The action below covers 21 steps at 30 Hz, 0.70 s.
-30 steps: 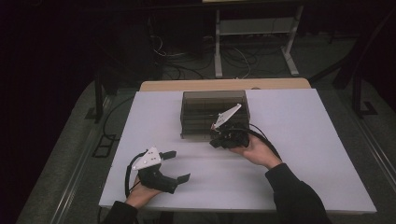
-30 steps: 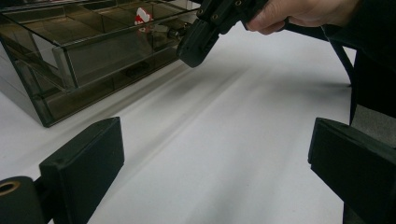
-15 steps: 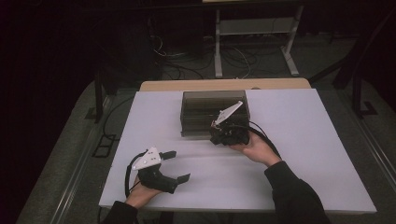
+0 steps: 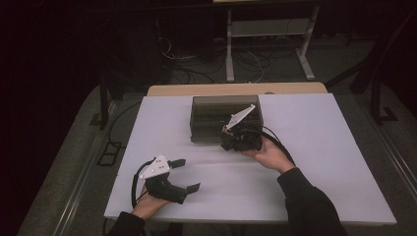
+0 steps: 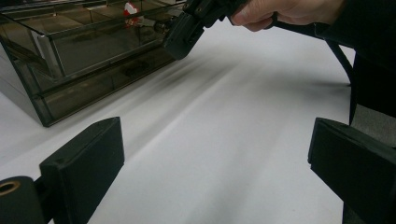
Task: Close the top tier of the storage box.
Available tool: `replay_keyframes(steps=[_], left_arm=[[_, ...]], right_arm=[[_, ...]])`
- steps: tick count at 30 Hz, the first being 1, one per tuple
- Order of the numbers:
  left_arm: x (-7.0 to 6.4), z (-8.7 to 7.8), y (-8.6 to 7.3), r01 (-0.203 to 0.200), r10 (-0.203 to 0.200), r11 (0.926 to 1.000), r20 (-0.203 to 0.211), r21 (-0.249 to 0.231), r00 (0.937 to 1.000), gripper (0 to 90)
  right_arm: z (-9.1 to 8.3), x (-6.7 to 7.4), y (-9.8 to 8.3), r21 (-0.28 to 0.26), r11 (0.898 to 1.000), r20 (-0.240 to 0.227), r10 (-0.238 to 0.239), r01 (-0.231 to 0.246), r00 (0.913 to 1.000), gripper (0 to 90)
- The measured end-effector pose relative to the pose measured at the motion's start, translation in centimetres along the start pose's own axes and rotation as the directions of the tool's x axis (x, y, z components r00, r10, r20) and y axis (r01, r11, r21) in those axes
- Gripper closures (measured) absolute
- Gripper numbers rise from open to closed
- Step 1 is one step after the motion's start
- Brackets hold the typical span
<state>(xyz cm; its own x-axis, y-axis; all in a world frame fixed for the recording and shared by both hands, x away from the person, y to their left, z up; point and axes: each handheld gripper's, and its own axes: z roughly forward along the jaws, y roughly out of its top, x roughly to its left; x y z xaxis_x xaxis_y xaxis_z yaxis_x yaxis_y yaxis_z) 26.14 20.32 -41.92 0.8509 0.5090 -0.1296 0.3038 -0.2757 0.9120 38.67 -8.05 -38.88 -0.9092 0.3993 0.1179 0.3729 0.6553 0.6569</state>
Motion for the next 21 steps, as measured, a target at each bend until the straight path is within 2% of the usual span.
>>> replay_keyframes(steps=[21], left_arm=[[-0.01, -0.01, 0.00, 0.000, 0.000, 1.0000, 0.002, 0.000, 1.0000, 3.0]], right_arm=[[0.19, -0.67, 0.29, -0.002, 1.000, 0.003, 0.008, -0.008, 1.0000, 89.0]])
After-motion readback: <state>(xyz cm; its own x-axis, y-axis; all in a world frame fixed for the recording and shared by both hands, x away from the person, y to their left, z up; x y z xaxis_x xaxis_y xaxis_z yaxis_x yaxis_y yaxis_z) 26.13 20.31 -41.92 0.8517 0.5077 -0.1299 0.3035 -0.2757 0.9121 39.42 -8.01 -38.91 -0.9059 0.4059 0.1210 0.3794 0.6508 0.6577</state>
